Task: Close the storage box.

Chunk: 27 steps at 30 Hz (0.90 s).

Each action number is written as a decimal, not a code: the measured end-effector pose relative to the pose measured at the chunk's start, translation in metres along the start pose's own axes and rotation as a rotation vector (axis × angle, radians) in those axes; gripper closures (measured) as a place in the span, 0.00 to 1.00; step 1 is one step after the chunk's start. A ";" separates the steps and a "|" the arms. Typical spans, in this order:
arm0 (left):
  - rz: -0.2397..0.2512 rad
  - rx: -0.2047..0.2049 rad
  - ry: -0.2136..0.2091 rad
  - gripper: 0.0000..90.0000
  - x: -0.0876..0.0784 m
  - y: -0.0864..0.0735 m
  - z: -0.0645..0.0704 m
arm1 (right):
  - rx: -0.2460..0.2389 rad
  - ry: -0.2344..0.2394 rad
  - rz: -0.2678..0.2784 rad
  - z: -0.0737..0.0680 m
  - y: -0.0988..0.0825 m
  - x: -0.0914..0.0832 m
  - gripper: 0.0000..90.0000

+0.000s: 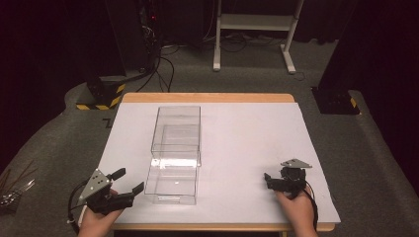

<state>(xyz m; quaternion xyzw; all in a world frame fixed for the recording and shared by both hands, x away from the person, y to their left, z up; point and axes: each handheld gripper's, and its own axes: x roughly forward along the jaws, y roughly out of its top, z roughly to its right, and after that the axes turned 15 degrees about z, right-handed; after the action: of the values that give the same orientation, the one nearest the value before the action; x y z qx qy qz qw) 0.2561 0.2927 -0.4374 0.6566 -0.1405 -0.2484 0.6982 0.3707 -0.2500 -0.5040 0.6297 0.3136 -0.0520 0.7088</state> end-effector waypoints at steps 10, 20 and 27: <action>-0.003 0.021 -0.036 0.16 -0.001 0.001 0.015 | 0.000 0.001 -0.001 0.000 0.000 0.000 0.10; -0.047 0.026 -0.076 0.15 0.006 -0.007 0.023 | 0.001 0.001 -0.002 0.000 0.000 0.000 0.10; -0.067 0.027 -0.080 0.16 0.009 -0.013 0.022 | 0.001 0.001 -0.001 0.000 0.000 0.000 0.10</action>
<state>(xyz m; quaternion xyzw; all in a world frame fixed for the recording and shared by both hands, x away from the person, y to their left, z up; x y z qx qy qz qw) 0.2501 0.2686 -0.4489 0.6597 -0.1495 -0.2961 0.6744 0.3709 -0.2503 -0.5039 0.6298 0.3145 -0.0522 0.7083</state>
